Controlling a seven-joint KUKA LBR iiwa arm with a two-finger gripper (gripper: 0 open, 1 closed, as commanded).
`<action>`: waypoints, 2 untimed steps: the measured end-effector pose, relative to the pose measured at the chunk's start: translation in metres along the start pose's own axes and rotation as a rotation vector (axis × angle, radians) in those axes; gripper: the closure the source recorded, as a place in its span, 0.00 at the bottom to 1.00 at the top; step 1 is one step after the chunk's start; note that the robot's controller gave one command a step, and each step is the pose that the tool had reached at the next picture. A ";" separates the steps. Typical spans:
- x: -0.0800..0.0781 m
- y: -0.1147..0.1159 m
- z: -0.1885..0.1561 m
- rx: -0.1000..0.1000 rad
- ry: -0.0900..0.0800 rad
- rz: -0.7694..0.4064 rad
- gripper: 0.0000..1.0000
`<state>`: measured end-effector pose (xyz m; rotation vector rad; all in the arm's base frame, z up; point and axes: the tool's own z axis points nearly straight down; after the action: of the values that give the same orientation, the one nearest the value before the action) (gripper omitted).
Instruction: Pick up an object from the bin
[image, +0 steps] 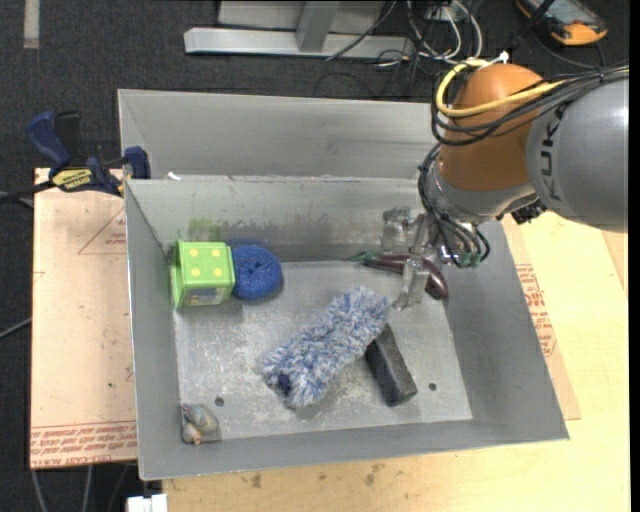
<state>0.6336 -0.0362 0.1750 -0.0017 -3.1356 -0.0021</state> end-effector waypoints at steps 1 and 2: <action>-0.002 0.000 -0.005 0.001 -0.008 -0.002 1.00; -0.002 0.000 -0.005 0.001 -0.008 -0.002 1.00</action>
Offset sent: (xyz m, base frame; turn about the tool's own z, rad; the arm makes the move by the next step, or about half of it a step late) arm 0.0000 0.0000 0.0000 0.0000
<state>0.6353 -0.0359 0.1802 0.0014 -3.1438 -0.0010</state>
